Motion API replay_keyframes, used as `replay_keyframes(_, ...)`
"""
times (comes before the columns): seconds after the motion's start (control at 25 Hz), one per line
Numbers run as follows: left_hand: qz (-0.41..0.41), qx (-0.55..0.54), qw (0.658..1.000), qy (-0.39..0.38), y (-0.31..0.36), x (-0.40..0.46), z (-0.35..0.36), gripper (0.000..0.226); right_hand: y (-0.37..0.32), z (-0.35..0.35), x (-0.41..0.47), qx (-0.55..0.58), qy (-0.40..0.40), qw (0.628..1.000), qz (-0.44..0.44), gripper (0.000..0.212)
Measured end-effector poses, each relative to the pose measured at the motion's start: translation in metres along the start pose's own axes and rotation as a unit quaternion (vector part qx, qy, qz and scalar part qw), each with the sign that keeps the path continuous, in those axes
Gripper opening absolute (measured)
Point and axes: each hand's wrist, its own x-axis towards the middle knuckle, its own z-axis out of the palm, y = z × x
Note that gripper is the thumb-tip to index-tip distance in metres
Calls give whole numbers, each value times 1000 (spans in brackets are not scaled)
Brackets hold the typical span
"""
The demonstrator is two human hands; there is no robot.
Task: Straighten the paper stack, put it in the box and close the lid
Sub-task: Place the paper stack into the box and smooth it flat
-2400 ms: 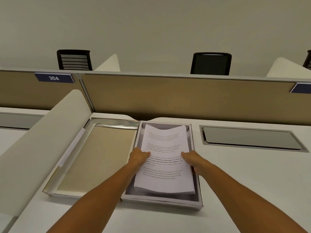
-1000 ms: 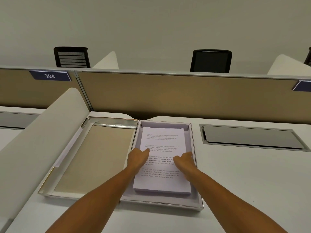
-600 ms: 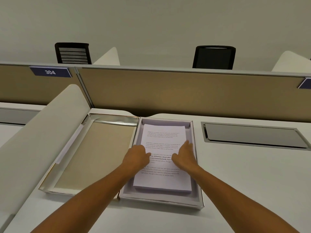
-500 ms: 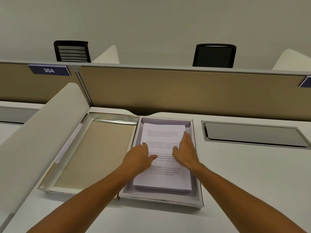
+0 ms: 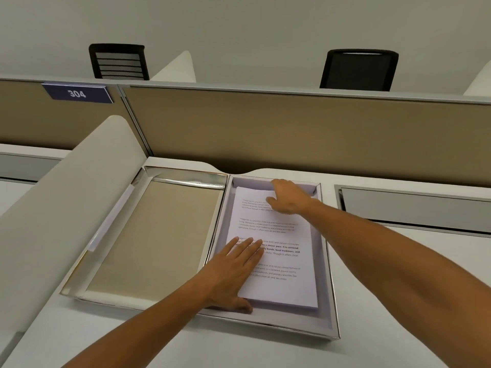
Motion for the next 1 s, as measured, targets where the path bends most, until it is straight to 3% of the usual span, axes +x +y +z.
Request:
replay_keyframes(0.2,15,7,999,29,-4,-1,10,109,2,15,29,-35,-55,998,-1,63)
replay_keyframes(0.44,18,-13,999,33,-6,-2,14,100,5,25,42,-32,-52,998,8,75)
replay_keyframes(0.72,14,-32,999,31,-6,0,13,100,6,36,44,-35,-13,999,12,73)
replay_keyframes(1.0,-20,-102,995,-4,-5,3,-1,112,6,27,44,-54,-52,997,2,73)
